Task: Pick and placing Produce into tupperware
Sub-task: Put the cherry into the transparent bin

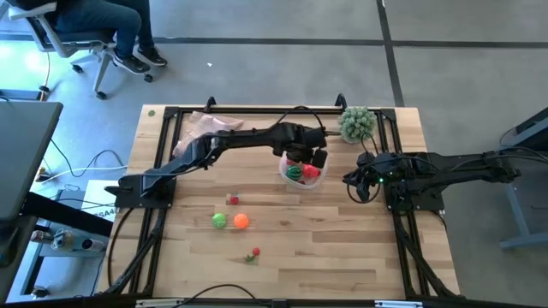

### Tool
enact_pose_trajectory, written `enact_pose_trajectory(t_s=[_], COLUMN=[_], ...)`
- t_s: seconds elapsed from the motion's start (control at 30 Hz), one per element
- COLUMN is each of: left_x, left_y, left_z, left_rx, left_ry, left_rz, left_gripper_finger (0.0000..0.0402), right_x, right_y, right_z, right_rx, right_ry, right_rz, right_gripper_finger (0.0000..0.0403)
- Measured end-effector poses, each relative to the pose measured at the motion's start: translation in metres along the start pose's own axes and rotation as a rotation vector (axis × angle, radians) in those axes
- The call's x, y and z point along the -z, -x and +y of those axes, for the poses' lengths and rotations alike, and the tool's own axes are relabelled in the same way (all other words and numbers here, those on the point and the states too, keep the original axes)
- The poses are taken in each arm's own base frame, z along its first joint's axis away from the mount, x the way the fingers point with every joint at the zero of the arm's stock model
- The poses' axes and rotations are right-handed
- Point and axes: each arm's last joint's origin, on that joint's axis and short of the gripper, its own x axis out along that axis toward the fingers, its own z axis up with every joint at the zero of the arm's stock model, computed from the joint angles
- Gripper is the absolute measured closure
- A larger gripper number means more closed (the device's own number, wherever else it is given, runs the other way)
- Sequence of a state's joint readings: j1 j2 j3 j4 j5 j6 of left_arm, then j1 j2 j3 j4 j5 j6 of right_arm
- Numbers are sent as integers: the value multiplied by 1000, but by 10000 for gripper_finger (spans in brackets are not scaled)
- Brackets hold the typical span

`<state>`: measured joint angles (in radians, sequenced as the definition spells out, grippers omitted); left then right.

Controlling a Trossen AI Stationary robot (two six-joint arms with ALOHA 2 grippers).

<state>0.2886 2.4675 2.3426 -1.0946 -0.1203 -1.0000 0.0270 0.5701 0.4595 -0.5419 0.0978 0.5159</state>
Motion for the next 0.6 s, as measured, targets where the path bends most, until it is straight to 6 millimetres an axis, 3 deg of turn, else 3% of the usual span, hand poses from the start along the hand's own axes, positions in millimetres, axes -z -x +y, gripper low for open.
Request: enact_pose_trajectory(t_s=[0.17,0.6], left_x=[4,4], left_y=[-18,-17], left_z=[2,2], left_rx=[-23,-24], left_ry=[-5,-1], left_rz=[46,42], left_gripper_finger=[327,327], right_x=[0,0], right_y=[0,0], right_z=[0,0], right_rx=[0,0], right_ry=[0,0], right_rz=[0,-1], right_gripper_finger=[331,331])
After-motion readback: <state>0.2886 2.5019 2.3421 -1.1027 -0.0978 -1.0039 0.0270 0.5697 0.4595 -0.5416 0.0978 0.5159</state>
